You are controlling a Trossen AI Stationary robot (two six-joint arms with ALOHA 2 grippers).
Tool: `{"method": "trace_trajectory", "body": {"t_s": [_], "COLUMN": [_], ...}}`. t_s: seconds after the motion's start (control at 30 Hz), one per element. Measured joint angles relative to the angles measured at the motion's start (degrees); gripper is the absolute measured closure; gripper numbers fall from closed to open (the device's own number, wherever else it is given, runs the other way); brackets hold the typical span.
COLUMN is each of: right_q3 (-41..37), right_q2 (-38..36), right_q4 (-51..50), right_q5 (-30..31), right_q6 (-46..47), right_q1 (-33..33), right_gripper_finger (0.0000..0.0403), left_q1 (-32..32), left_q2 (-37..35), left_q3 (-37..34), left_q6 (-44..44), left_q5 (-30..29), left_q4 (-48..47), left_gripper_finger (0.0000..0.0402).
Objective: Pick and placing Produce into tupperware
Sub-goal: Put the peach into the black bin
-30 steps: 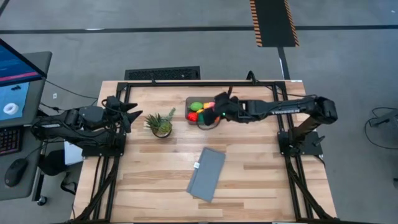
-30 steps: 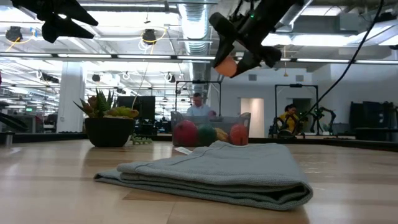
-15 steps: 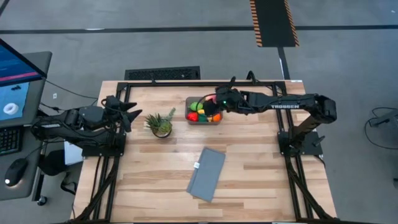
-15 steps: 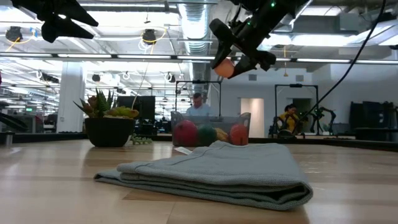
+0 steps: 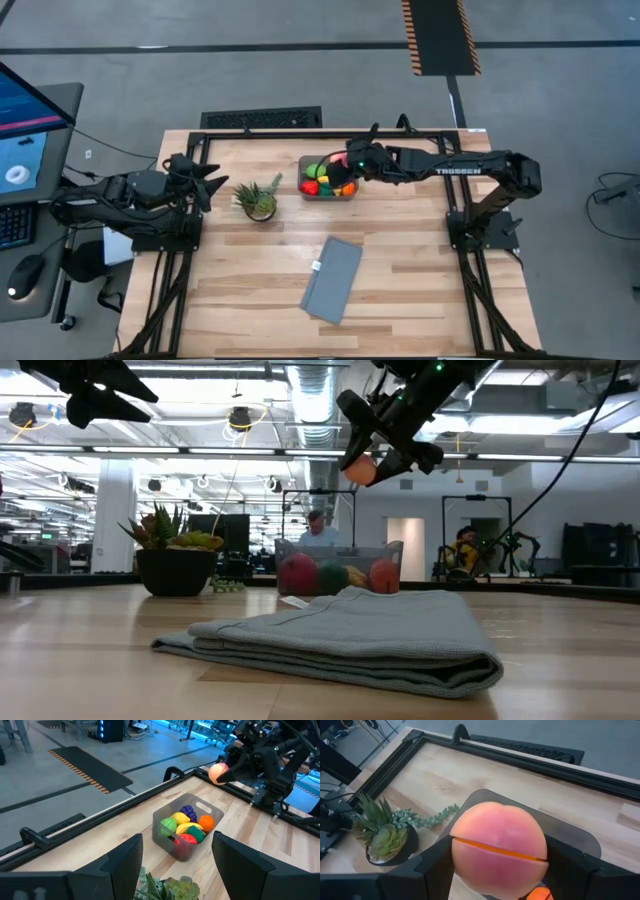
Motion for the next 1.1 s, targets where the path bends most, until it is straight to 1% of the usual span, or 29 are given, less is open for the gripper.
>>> {"method": "trace_trajectory", "body": {"t_s": [0.1, 0.2, 0.3, 0.37, 0.6, 0.97, 1.1], "right_q3": [0.0, -0.1, -0.1, 0.0, 0.1, 4.9, 5.9], "right_q2": [1.5, 4.1, 6.9, 8.8, 13.8, 21.3, 21.8], "right_q4": [0.7, 0.9, 1.3, 4.1, 8.2, 8.7, 9.1], "right_q5": [-0.4, -2.9, -4.0, -4.8, -8.5, -12.6, -13.2], "right_q6": [0.0, 0.0, 0.3, 0.4, 0.7, -0.1, -1.0], "right_q1": [-0.3, -0.9, -0.9, -0.9, -2.6, -4.3, -4.5], "right_gripper_finger": [0.0127, 0.0127, 0.0127, 0.0127, 0.0127, 0.0127, 0.0127], "left_q1": [0.0, 0.0, 0.0, 0.0, 0.0, 0.0, 0.0], "left_q2": [0.0, 0.0, 0.0, 0.0, 0.0, 0.0, 0.0], "left_q3": [0.0, 0.0, 0.0, 0.0, 0.0, 0.0, 0.0], "left_q6": [0.0, -0.2, -0.2, -0.3, -0.3, -0.9, -1.7], "left_q5": [0.0, 0.0, 0.0, 0.0, 0.0, -0.6, -0.7], "left_q4": [0.0, 0.0, 0.0, 0.0, 0.0, -0.1, -0.1], "left_gripper_finger": [0.0175, 0.0175, 0.0175, 0.0175, 0.0175, 0.0175, 0.0175]}}
